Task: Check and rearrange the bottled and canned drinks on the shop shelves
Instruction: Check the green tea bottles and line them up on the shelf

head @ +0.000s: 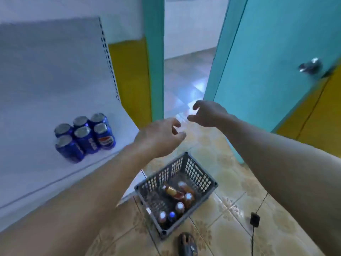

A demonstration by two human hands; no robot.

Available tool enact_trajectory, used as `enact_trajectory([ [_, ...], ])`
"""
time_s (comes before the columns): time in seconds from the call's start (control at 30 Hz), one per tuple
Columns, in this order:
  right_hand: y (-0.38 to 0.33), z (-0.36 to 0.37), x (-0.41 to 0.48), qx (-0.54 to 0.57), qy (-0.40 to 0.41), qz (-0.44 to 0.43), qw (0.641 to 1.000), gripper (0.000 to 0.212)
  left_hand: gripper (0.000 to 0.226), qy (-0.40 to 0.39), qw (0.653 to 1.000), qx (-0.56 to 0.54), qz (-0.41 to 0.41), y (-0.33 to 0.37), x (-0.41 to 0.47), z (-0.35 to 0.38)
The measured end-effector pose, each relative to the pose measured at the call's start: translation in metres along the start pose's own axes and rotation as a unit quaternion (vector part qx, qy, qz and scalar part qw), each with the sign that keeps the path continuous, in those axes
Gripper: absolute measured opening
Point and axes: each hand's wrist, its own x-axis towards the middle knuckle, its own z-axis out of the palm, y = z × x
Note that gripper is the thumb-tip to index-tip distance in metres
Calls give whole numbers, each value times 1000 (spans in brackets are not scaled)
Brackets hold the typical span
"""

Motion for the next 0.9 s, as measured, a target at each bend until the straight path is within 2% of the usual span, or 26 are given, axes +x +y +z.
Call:
enact_trajectory([
  [0.17, -89, -132, -49, 28, 134, -76, 988, 54, 42, 66, 992, 96, 40, 27, -75, -119],
  [0.33, -169, -202, -67, 47, 200, -157, 966, 52, 39, 160, 980, 117, 27, 11, -123, -201],
  [0.43, -218, -216, -59, 67, 210, -195, 956, 51, 34, 227, 969, 94, 1, -13, -138, -240],
  [0.57, -283, -219, -32, 95, 201, -230, 947, 55, 34, 259, 959, 98, -63, -61, -141, -279],
  [0.67, -338, -223, -4, 141, 200, -264, 933, 67, 38, 277, 950, 83, -115, -107, -129, -311],
  [0.77, -384, -231, 23, 199, 240, -291, 904, 75, 39, 294, 942, 77, -143, -141, -106, -345],
  [0.9, -426, -255, 53, 270, 318, -312, 853, 85, 39, 311, 939, 56, -138, -168, -68, -379],
])
